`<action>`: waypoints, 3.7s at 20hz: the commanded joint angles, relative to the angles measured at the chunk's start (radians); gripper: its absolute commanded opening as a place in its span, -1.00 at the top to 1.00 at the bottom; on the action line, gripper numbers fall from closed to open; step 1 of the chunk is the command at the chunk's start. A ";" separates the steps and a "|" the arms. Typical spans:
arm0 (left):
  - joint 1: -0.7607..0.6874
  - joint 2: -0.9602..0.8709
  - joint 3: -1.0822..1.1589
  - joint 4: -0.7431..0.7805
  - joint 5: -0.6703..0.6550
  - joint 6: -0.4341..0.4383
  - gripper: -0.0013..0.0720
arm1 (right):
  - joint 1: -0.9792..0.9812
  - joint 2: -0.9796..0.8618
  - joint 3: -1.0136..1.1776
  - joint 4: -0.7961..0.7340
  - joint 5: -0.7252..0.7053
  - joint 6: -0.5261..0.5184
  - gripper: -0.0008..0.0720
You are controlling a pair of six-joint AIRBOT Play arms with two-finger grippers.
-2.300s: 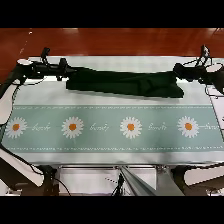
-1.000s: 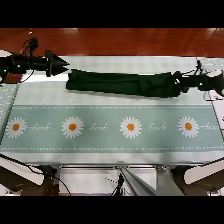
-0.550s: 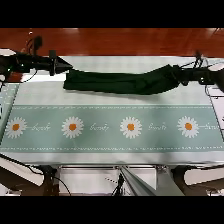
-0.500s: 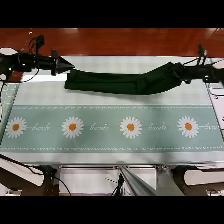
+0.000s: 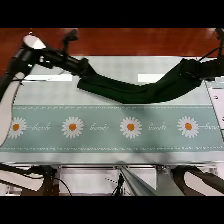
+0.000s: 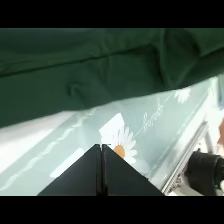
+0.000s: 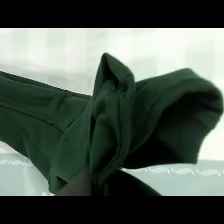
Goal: Fold the shirts.
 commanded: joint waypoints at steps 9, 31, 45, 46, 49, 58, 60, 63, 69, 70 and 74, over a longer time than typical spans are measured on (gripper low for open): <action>-0.377 -0.039 -0.079 0.039 0.250 0.001 0.92 | 0.142 0.222 0.000 -0.229 0.201 0.201 0.91; -0.657 -0.228 -0.079 -0.384 0.415 0.077 0.93 | 0.145 0.344 0.000 -0.334 0.323 0.262 0.91; 0.293 0.316 -0.079 -0.143 0.034 0.110 0.93 | 0.364 0.036 0.000 -0.341 0.002 0.182 0.91; 0.358 0.364 -0.079 -0.143 0.014 0.100 0.93 | 0.383 -0.007 0.000 -0.308 -0.047 0.182 0.91; 0.505 0.500 -0.079 -0.143 -0.037 0.086 0.93 | 0.447 -0.126 0.000 -0.198 -0.184 0.185 0.91; 0.510 0.640 -0.093 -0.143 -0.133 0.083 0.93 | 0.639 -0.357 0.000 -0.054 -0.402 0.252 0.90; 0.485 0.641 -0.117 -0.143 -0.133 0.083 0.93 | 0.668 -0.380 0.000 -0.004 -0.468 0.252 0.83; 0.460 0.639 -0.164 -0.143 -0.131 0.084 0.93 | 0.688 -0.388 0.000 0.075 -0.534 0.221 -0.20; 0.509 0.633 -0.180 -0.127 -0.092 0.092 0.93 | 0.545 -0.220 0.000 -0.202 -0.182 0.156 -0.22; 0.523 0.633 -0.180 -0.127 -0.085 0.091 0.93 | 0.504 -0.180 0.000 -0.313 -0.082 0.155 -0.22; 0.554 0.632 -0.180 -0.127 -0.087 0.091 0.92 | 0.286 -0.061 -0.032 -0.639 0.246 0.071 -0.21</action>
